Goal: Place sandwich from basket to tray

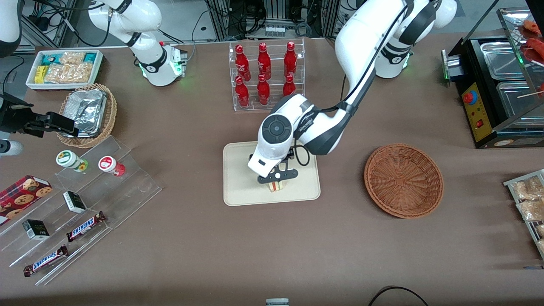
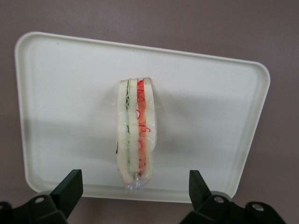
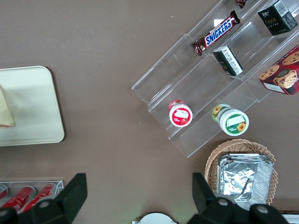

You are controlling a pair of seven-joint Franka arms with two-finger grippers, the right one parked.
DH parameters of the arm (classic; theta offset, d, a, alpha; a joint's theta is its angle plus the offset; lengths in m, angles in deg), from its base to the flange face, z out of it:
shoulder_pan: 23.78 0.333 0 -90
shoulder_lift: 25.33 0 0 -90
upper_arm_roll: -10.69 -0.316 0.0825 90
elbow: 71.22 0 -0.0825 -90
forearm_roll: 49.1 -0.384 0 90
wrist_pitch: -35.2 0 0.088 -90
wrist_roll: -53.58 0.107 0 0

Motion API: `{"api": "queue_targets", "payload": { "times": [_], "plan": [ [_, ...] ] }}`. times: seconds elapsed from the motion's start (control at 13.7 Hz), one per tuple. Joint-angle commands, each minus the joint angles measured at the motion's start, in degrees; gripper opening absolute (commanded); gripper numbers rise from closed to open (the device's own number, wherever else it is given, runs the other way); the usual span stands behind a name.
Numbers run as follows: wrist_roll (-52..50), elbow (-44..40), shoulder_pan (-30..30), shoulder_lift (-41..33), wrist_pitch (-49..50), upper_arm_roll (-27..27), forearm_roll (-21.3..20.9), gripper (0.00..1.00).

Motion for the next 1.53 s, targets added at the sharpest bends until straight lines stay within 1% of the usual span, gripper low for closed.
{"api": "queue_targets", "payload": {
  "times": [0.0,0.07,0.15,0.36,0.58,0.73,0.95,1.09,1.46],
  "plan": [
    [0.45,-2.29,0.3,-1.92,3.69,-0.41,-0.13,1.0],
    [3.07,-2.2,0.64,-2.8,4.13,-0.84,-0.3,1.0],
    [6.58,-2.03,2.39,-3.6,5.09,-0.93,-0.31,1.0],
    [14.94,-1.67,3.46,-5.09,9.22,-1.11,-2.15,1.0],
    [16.36,-0.1,8.63,-8.16,15.2,-1.46,-2.15,1.0],
    [19.07,3.85,11.53,-11.06,13.98,-1.46,-2.42,1.0],
    [28.2,8.59,16.27,-15.45,13.71,-1.46,-2.42,1.0],
    [35.23,10.45,20.58,-17.57,14.24,-1.46,-2.15,1.0],
    [46.14,16.85,27.44,-24.59,15.12,-1.46,-1.98,1.0]
  ]
}}
